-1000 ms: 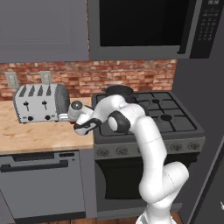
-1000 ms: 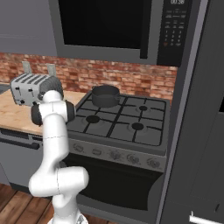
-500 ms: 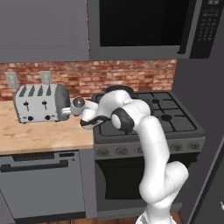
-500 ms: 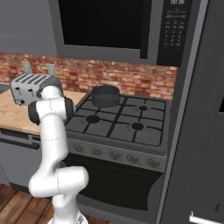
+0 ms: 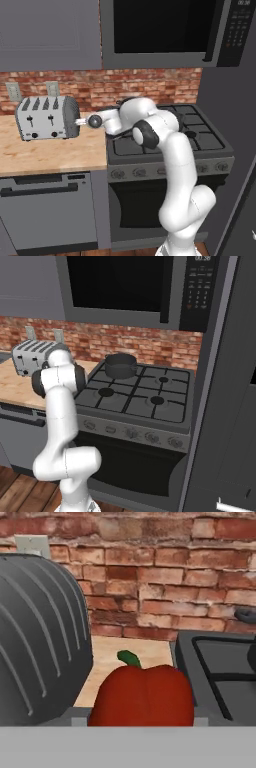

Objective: Turn on the burner for the pot on the stove. Wait thirty seconds for the pot to heat up. Then add the bell pepper to the pot.

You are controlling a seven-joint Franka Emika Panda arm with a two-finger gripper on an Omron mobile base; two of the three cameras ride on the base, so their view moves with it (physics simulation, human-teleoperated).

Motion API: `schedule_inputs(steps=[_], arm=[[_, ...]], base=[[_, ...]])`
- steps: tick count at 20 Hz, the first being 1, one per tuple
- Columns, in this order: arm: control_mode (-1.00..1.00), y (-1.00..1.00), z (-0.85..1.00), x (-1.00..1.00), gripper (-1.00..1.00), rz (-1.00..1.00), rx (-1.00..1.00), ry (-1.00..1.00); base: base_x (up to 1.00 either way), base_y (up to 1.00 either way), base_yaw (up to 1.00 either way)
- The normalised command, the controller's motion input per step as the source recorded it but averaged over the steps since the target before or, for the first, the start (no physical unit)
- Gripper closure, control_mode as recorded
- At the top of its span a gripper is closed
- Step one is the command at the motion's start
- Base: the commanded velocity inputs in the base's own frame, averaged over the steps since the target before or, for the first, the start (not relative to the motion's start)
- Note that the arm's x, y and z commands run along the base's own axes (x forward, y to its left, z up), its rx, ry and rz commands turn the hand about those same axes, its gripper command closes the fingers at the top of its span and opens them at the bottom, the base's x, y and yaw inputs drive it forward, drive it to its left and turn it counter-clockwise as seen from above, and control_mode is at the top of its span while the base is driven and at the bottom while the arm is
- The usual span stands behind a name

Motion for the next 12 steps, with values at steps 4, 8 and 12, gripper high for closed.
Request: schedule_inputs(steps=[4, 8, 12], arm=[[-1.00, -0.27, 0.61, -0.16, 1.00, -0.08, 0.00, -0.12], [-1.00, -0.36, 0.61, -0.18, 1.00, -0.15, 0.00, -0.01], [-1.00, -0.38, 0.67, -0.18, 1.00, -0.16, 0.00, 0.00]], base=[[0.00, 0.00, 0.00], [0.00, 0.00, 0.00], [0.00, 0.00, 0.00]])
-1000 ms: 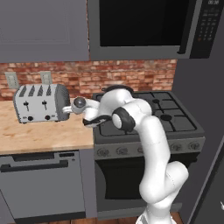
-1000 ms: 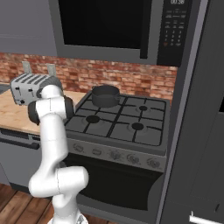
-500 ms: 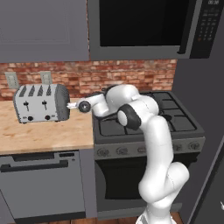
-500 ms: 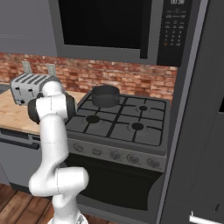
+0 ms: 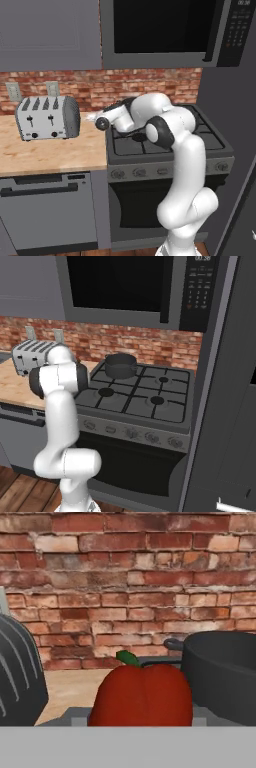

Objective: Turn on the burner for the pot on the stove. Wait thirty seconds for the pot to heat up. Then add the bell pepper to the pot.

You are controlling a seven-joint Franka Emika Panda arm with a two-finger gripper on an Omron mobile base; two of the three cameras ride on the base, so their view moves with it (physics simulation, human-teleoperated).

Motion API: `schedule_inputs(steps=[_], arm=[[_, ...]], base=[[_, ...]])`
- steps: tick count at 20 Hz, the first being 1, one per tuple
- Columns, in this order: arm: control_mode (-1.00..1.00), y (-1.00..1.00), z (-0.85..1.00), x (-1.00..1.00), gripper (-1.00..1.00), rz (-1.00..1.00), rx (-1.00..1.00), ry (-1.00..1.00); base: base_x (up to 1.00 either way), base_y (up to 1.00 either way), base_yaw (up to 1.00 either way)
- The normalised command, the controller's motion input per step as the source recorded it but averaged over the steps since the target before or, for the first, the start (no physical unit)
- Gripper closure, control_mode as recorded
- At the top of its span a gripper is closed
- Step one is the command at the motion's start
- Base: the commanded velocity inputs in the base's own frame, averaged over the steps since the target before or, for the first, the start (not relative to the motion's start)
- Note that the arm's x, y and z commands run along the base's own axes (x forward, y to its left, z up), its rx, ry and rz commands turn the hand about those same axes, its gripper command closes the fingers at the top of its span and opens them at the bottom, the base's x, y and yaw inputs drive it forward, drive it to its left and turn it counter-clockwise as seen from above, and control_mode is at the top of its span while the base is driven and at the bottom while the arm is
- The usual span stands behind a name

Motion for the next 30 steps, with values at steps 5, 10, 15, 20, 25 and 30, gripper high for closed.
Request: schedule_inputs(steps=[5, 10, 15, 20, 25, 30], arm=[[-1.00, -0.32, 0.77, -0.08, 1.00, -0.15, 0.00, 0.01], [-1.00, -0.17, 0.58, 0.00, 1.00, -0.10, 0.00, 0.07], [-1.00, -0.09, 0.06, 0.00, 1.00, -0.01, 0.00, 0.01], [-1.00, -0.21, -0.01, 0.05, 1.00, 0.00, 0.00, 0.00], [-1.00, -0.36, -0.02, 0.14, 1.00, 0.01, 0.00, 0.00], [-1.00, -0.39, 0.00, 0.11, 1.00, 0.00, 0.00, 0.01]], base=[[0.00, 0.00, 0.00], [0.00, 0.00, 0.00], [0.00, 0.00, 0.00], [0.00, 0.00, 0.00], [0.00, 0.00, 0.00], [0.00, 0.00, 0.00]])
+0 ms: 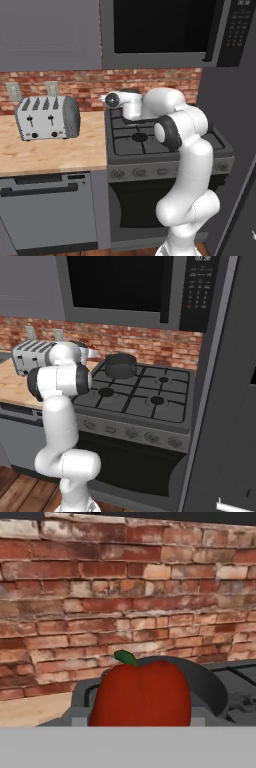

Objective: Turn on the burner for the pot on the stove. Wait thirty seconds for the pot to heat up. Then add the bell pepper to the pot.

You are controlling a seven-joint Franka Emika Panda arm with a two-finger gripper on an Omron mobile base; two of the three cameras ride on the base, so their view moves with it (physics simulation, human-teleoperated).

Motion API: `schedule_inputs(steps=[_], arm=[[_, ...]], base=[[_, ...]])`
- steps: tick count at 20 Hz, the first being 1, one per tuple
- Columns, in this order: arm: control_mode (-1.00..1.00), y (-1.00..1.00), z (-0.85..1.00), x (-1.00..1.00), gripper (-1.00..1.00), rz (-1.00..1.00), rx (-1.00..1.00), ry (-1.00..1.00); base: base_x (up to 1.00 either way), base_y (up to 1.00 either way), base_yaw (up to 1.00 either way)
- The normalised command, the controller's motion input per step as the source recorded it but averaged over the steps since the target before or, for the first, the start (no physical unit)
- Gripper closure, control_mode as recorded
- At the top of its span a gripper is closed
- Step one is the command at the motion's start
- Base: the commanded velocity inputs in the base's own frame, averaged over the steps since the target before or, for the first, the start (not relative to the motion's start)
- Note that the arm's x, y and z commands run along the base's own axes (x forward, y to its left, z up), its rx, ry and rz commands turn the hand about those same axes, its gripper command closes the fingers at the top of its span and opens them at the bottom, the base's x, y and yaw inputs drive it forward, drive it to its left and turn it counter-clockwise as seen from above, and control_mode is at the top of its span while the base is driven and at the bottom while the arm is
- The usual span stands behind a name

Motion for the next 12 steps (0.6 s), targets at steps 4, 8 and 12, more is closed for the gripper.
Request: schedule_inputs(steps=[4, 8, 12], arm=[[-1.00, -0.33, 0.00, 0.12, 1.00, 0.00, 0.00, 0.09], [-1.00, -0.31, 0.00, 0.11, 1.00, 0.00, 0.00, 0.14], [-1.00, -0.25, 0.00, 0.15, 1.00, 0.00, 0.00, 0.12]], base=[[0.00, 0.00, 0.00], [0.00, 0.00, 0.00], [0.00, 0.00, 0.00]])
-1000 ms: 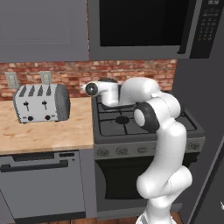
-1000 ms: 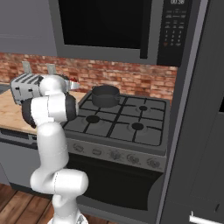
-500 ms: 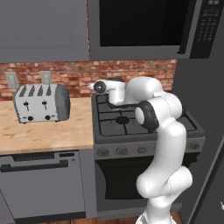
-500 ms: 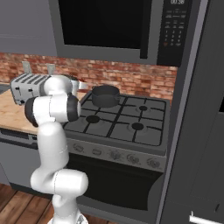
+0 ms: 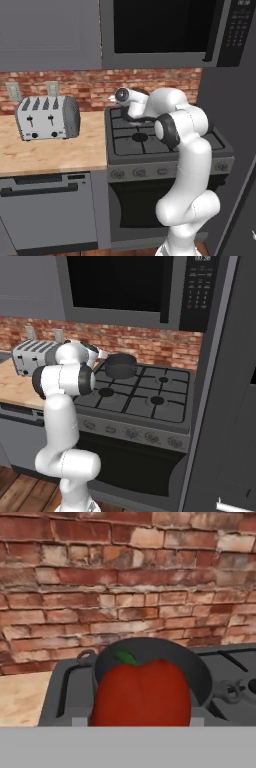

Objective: Turn on the burner for the pot on the stove. Wait thirty seconds for the pot to heat up. Then add the bell pepper to the pot.

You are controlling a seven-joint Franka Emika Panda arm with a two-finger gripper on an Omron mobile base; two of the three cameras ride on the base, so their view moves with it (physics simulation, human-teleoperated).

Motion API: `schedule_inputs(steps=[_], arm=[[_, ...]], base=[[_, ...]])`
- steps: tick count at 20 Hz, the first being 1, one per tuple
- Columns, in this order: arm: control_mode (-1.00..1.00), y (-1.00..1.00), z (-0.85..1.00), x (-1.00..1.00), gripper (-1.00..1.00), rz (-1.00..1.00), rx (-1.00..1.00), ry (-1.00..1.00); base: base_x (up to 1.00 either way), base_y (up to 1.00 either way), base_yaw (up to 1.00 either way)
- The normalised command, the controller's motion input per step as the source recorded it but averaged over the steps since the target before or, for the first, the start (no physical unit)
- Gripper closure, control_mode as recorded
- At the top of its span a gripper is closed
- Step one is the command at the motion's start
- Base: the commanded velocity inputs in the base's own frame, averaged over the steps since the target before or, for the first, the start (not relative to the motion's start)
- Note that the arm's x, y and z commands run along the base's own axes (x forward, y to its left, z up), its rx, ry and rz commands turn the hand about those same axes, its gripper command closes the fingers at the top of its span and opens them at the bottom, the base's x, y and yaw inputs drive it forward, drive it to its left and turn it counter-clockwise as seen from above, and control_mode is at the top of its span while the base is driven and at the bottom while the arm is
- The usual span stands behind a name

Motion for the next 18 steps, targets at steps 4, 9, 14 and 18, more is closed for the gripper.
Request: schedule_inputs(steps=[4, 9, 14, 18], arm=[[-1.00, -0.21, 0.00, 0.21, 1.00, 0.00, 0.00, 0.06], [-1.00, -0.19, 0.00, 0.21, 1.00, 0.00, 0.00, 0.00], [-1.00, -0.23, -0.02, 0.17, 1.00, 0.00, 0.00, 0.00], [-1.00, -0.25, -0.20, 0.22, 1.00, 0.00, 0.00, 0.00]], base=[[0.00, 0.00, 0.00], [0.00, 0.00, 0.00], [0.00, 0.00, 0.00], [0.00, 0.00, 0.00]])
